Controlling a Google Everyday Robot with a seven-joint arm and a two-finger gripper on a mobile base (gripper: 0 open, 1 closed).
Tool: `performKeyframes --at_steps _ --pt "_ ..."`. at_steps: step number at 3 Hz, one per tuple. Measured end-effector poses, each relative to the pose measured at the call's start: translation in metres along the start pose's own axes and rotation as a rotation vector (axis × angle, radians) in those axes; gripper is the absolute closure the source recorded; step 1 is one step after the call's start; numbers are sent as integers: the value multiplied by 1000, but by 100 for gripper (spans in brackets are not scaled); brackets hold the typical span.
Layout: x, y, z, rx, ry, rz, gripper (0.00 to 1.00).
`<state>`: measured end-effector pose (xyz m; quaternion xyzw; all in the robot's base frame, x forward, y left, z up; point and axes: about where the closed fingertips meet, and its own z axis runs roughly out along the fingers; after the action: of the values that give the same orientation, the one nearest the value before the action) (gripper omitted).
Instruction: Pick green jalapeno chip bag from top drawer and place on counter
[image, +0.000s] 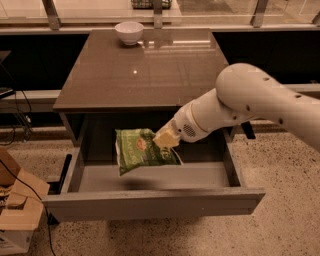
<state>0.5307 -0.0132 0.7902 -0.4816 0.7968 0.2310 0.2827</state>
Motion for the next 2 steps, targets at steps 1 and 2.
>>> performKeyframes --at_steps 1,2 --pt "-37 -10 -76 108 -59 -102 100" --pt "-82 -39 -138 208 -81 -193 100"
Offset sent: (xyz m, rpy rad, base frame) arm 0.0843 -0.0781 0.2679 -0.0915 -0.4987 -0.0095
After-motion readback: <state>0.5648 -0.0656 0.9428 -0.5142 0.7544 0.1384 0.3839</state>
